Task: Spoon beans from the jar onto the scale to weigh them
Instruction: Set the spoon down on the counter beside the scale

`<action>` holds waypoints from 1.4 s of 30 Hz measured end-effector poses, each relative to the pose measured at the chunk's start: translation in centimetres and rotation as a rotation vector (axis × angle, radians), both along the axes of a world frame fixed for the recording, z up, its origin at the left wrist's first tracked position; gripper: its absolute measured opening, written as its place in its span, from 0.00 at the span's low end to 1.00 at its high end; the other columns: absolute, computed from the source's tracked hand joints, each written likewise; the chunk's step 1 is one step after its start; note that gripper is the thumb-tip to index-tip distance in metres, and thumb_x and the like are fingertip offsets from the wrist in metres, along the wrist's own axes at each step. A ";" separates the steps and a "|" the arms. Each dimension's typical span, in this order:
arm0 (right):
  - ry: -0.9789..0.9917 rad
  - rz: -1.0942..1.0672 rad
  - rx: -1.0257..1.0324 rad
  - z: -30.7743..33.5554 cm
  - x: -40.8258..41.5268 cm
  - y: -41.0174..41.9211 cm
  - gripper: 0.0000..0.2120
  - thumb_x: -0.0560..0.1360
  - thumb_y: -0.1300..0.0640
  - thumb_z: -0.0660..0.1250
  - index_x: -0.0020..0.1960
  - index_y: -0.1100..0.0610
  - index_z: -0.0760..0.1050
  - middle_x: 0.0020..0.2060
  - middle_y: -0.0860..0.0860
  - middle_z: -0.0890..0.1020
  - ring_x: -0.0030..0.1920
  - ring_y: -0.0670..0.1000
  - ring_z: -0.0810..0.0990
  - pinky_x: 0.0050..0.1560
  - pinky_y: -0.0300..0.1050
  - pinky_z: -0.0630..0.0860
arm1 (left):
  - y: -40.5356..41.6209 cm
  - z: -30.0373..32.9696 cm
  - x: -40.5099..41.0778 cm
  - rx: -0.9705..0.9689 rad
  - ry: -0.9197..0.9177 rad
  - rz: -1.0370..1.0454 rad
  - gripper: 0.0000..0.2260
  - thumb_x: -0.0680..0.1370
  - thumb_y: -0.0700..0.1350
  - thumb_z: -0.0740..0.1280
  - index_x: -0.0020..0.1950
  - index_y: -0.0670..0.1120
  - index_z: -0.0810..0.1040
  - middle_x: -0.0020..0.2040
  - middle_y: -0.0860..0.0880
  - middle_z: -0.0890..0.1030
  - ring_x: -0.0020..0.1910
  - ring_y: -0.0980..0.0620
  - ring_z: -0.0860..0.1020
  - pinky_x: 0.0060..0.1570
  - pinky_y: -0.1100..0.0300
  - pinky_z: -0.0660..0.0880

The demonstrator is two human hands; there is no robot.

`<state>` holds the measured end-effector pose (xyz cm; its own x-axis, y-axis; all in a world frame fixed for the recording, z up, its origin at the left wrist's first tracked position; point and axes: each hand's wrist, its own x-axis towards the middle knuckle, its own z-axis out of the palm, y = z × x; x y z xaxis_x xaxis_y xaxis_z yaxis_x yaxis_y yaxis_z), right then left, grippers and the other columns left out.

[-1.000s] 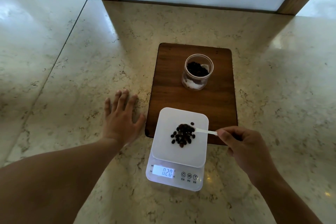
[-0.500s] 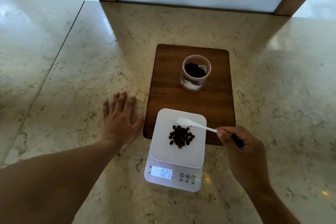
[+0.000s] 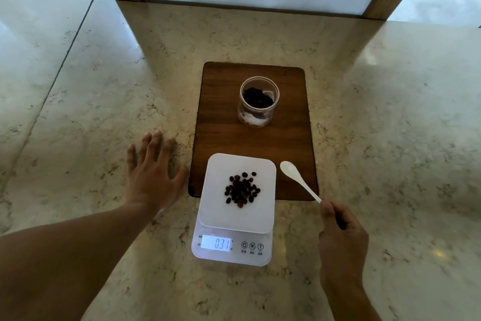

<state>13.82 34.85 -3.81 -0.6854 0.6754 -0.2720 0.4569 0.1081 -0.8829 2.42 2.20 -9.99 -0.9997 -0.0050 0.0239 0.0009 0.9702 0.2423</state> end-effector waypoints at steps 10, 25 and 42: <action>-0.096 -0.084 0.171 -1.6 1.4 0.4 0.07 0.80 0.54 0.61 0.44 0.48 0.75 0.34 0.46 0.80 0.38 0.47 0.78 0.36 0.44 0.70 | 0.3 -0.1 -0.1 0.011 -0.009 -0.015 0.32 0.76 0.65 0.52 0.77 0.51 0.60 0.80 0.44 0.58 0.81 0.46 0.47 0.77 0.43 0.41; -0.248 0.216 0.465 -2.5 1.1 -1.6 0.08 0.76 0.48 0.66 0.40 0.48 0.71 0.35 0.44 0.77 0.35 0.46 0.75 0.35 0.46 0.75 | 0.6 0.6 0.0 0.001 -0.044 -0.010 0.35 0.75 0.65 0.51 0.78 0.49 0.61 0.81 0.43 0.57 0.81 0.45 0.48 0.77 0.41 0.42; -0.223 0.360 0.577 -2.3 0.7 -0.6 0.07 0.75 0.54 0.70 0.47 0.56 0.76 0.41 0.51 0.76 0.39 0.51 0.74 0.38 0.44 0.72 | 0.8 1.4 0.0 -0.025 -0.094 -0.010 0.34 0.76 0.63 0.52 0.78 0.49 0.59 0.81 0.43 0.54 0.81 0.45 0.46 0.77 0.41 0.42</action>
